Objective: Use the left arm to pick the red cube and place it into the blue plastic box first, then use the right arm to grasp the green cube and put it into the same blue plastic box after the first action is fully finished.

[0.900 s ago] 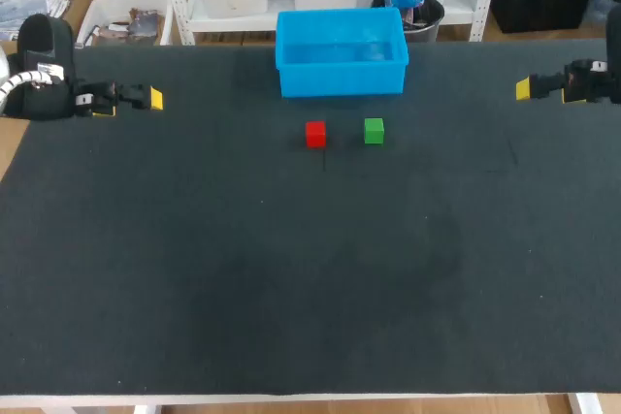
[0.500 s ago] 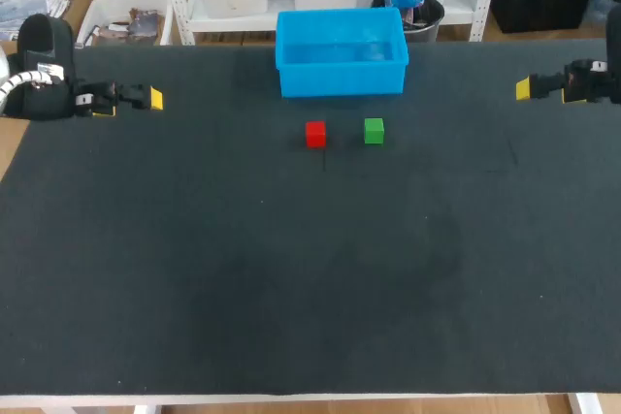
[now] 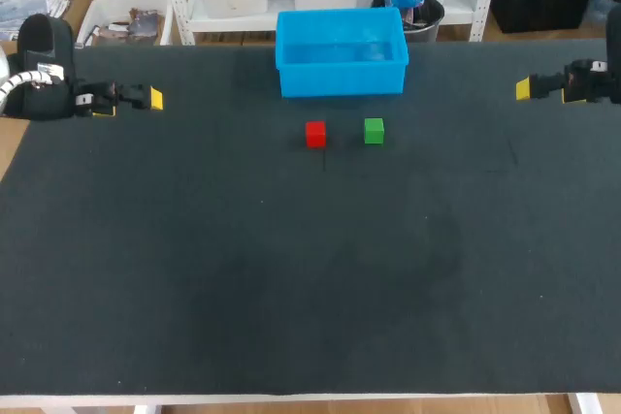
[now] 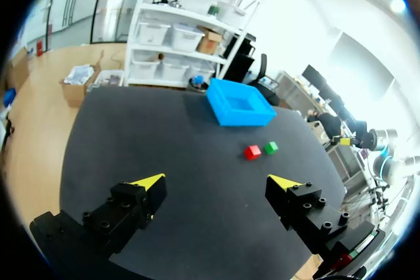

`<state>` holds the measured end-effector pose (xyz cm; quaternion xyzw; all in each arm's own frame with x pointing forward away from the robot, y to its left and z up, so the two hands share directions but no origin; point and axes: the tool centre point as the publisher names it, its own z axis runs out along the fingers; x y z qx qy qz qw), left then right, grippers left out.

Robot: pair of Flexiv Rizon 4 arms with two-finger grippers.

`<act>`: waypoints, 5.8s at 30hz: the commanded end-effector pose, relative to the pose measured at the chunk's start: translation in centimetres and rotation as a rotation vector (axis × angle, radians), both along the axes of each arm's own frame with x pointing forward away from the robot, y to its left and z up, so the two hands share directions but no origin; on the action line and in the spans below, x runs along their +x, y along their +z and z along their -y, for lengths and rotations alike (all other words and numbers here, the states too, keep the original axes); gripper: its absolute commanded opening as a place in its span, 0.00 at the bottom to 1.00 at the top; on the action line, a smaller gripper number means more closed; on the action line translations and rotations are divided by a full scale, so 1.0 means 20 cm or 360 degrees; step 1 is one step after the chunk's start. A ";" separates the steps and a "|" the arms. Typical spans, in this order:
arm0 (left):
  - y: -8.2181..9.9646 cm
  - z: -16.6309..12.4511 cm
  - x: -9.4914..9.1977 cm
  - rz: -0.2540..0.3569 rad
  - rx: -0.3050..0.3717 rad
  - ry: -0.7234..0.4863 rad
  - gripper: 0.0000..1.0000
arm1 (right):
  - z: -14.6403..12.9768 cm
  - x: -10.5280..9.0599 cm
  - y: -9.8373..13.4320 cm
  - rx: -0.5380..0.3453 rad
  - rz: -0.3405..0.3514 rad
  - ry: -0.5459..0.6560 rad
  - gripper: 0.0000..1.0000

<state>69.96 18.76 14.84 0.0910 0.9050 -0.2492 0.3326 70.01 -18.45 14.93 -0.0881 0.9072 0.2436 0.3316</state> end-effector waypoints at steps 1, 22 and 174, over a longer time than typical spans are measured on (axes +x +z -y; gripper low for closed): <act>0.00 0.00 0.00 -0.0004 0.0005 0.0003 1.00 | 0.00 0.00 0.00 -0.0002 -0.0001 -0.0001 1.00; 0.05 0.23 0.09 -0.0113 0.0236 -0.0061 1.00 | 0.00 0.00 0.00 -0.0002 -0.0001 -0.0001 1.00; -0.75 1.15 0.48 -0.0779 0.0726 0.0314 1.00 | 0.00 0.00 0.00 -0.0002 -0.0001 -0.0001 1.00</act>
